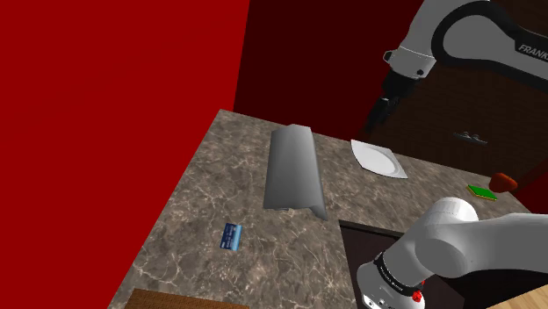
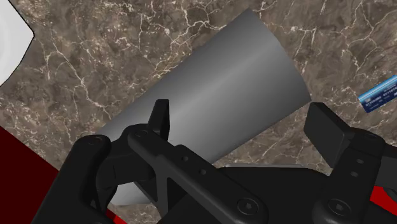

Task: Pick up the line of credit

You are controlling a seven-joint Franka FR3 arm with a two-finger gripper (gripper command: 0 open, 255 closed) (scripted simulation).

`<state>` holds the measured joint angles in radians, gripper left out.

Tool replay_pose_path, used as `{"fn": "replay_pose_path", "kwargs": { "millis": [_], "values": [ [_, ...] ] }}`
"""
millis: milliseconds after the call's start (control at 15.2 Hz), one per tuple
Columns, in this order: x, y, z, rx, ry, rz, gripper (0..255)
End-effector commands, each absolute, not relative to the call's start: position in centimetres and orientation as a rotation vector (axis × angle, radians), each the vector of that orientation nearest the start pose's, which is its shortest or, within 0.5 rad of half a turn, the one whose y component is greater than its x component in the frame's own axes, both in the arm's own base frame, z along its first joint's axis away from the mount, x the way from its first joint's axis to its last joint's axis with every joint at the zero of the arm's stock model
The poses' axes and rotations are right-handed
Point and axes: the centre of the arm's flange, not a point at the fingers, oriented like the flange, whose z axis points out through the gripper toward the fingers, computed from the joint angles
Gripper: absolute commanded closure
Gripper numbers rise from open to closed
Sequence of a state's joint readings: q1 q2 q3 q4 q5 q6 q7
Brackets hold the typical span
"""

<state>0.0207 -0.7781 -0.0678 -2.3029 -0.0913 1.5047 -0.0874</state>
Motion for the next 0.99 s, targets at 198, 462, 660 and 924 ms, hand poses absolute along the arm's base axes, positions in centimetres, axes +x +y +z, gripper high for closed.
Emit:
{"fn": "replay_pose_path", "kwargs": {
  "millis": [198, 462, 660, 924],
  "values": [
    [30.9, -0.6, 58.0, -3.161, 0.012, 0.102, 0],
    [31.9, 2.8, 54.4, -3.126, 0.142, 0.186, 0],
    [32.7, 5.4, 51.7, -3.095, 0.239, 0.247, 0],
    [33.9, 8.8, 48.2, -3.047, 0.364, 0.328, 0]
  ]
}}
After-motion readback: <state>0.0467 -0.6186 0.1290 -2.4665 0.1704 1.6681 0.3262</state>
